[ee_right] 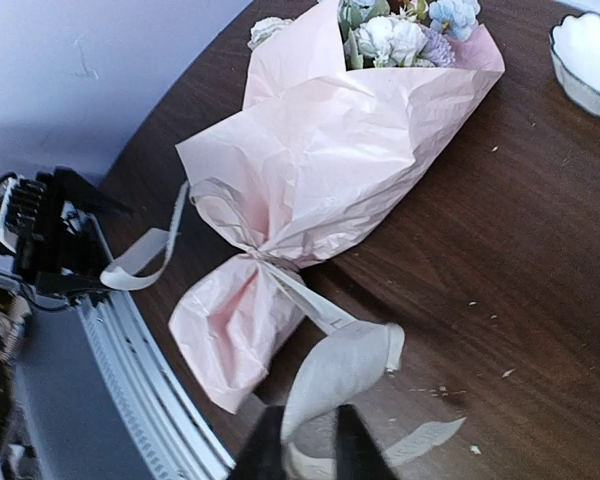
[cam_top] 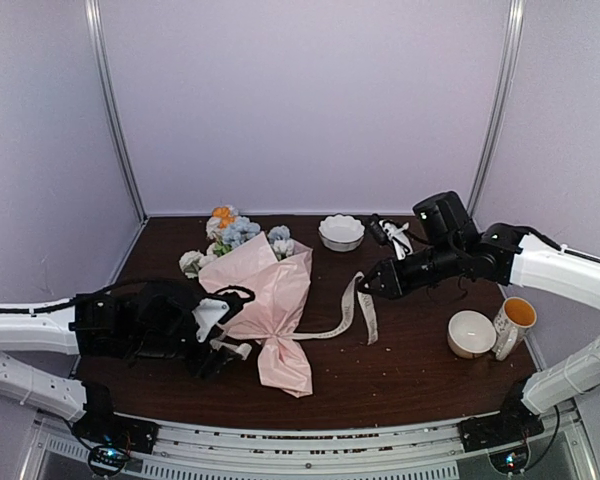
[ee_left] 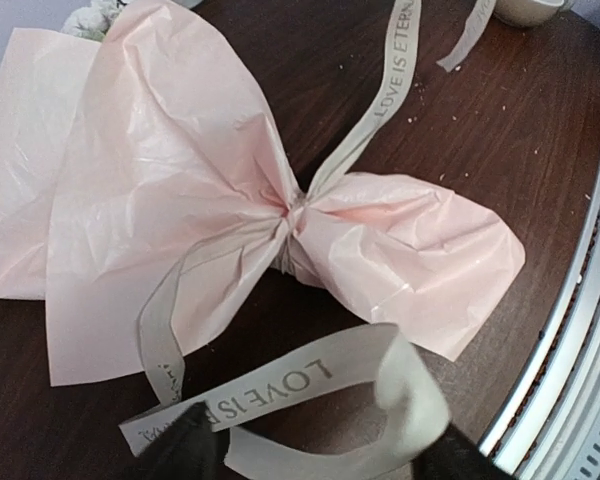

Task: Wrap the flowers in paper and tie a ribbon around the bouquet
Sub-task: Tie the ribbon around the folded bouquet, then cross the ribbon at the center of the board.

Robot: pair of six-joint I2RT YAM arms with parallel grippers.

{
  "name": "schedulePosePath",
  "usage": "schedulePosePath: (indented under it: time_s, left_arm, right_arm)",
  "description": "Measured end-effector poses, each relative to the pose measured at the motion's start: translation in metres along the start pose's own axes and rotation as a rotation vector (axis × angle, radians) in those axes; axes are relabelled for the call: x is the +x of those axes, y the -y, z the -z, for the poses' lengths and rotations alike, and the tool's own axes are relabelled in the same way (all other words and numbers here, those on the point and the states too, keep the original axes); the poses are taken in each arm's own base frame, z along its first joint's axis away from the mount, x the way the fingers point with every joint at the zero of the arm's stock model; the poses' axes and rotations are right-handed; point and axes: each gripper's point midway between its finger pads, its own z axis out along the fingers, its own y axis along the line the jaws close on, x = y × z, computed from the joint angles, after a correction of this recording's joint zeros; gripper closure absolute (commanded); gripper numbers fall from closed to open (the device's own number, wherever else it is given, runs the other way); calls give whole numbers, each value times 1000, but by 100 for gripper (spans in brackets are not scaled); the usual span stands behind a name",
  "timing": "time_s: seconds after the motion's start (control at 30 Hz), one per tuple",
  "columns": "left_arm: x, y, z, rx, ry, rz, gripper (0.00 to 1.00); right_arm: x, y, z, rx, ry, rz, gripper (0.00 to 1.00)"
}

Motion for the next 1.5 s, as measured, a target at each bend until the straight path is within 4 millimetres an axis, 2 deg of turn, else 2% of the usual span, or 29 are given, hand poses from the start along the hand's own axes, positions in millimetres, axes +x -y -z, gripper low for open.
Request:
schedulePosePath:
  time_s: [0.07,0.1,0.13,0.27,0.4,0.5,0.57,0.6,0.63,0.73,0.8,0.83,0.9,0.97,1.03,1.27,1.3,1.33,1.43,1.5]
  left_arm:
    - [9,2,-2,11,-39,-14,2]
    - [12,2,-1,14,-52,-18,2]
    - [15,2,0,15,-62,-22,2]
    - [12,-1,12,10,-36,-30,2]
    - [-4,-14,31,-43,63,-19,2]
    - [-11,-21,45,-72,130,-4,2]
    - [-10,-22,47,-73,142,-1,2]
    - [-9,-22,47,-72,139,-2,4]
    - [-8,-22,46,-72,134,-3,12]
    - [-1,-31,37,-135,91,16,33]
    - [10,-43,26,-208,31,40,40]
    - [17,-48,19,-236,-4,55,39]
    - [35,-63,6,-302,-93,106,31]
    - [53,-77,-6,-361,-177,158,23]
    - [65,-85,-15,-390,-232,184,20]
    - [79,-75,-48,-316,-253,214,20]
    - [82,-74,-51,-304,-254,217,22]
    - [84,-73,-55,-294,-253,219,29]
    - [89,-74,-61,-293,-258,224,59]
    - [89,-78,-63,-312,-255,223,73]
  right_arm:
    - [-1,6,2,40,-7,3,35]
    - [-2,10,3,61,-9,6,22]
    - [-2,16,4,93,-14,8,17]
    - [-1,41,10,231,-20,26,14]
    - [-2,60,15,351,-33,63,14]
    - [-3,57,6,365,-57,118,15]
    - [2,47,-11,335,-105,172,18]
    - [7,42,-20,314,-132,194,21]
    - [11,38,-28,296,-156,211,23]
    - [31,30,-57,236,-254,247,26]
    - [41,29,-74,215,-311,257,26]
    - [44,29,-81,211,-328,257,26]
    - [52,29,-89,199,-360,260,25]
    - [56,27,-91,188,-373,259,26]
    - [56,24,-92,175,-372,260,26]
    - [58,20,-93,155,-373,255,26]
    - [58,20,-93,154,-372,254,26]
    - [59,20,-93,153,-373,253,27]
    - [60,20,-94,151,-374,251,28]
    - [61,19,-94,146,-374,250,29]
